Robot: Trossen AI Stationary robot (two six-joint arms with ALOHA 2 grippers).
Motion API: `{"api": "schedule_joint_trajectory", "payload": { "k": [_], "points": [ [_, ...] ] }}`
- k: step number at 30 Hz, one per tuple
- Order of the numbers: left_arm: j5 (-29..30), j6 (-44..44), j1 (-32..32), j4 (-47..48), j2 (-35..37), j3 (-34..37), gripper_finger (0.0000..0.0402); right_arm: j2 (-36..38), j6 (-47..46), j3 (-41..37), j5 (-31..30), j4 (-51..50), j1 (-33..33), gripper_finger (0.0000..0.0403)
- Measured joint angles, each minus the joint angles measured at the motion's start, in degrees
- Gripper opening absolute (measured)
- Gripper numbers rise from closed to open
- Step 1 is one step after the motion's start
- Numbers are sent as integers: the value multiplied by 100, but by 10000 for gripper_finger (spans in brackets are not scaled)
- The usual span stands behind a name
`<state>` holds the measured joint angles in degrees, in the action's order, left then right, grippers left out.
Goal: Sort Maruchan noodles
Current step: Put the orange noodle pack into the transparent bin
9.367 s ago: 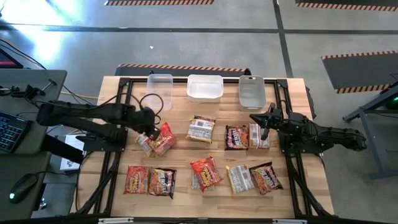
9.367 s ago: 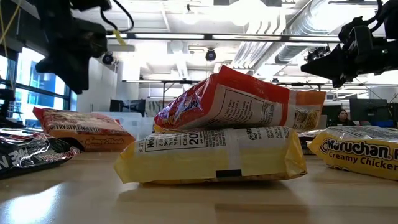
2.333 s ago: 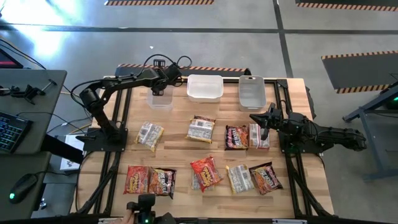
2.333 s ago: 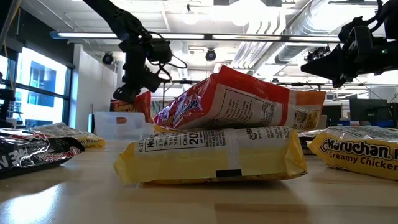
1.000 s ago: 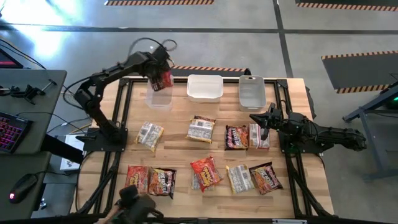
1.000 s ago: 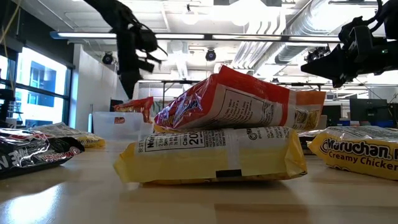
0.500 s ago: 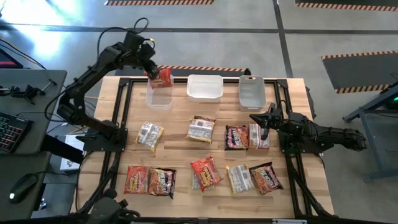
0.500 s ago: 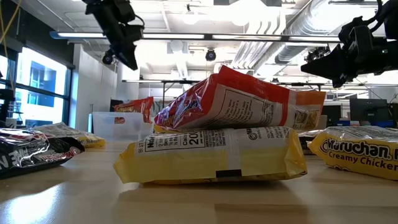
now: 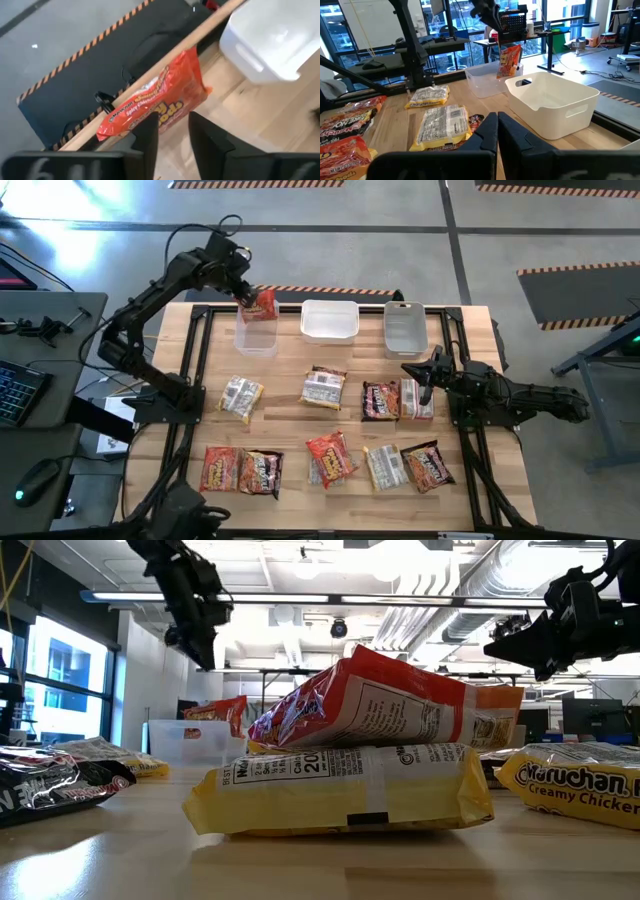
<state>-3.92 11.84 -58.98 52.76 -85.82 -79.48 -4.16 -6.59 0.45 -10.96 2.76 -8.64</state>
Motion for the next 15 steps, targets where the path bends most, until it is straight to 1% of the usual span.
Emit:
{"api": "schedule_joint_trajectory", "payload": {
  "k": [4, 7, 10, 13, 15],
  "points": [
    [0, 422, 0, -21, -338, 4, 148, 1, 0, 0, 0, 0, 1, 0],
    [2, 849, 2, -25, -588, 4, 174, 1, 0, 0, 0, -1, 0, 0],
    [39, 1221, 1, -41, -805, 4, 190, 0, 0, 0, 0, -2, 2, 0],
    [337, 1543, 4, -217, -932, 7, 198, 1, 0, 0, 0, -1, 1, 0],
    [396, 1737, 0, -399, -953, 7, 200, 1, 0, 1, 0, -2, 1, 0]
  ]
}}
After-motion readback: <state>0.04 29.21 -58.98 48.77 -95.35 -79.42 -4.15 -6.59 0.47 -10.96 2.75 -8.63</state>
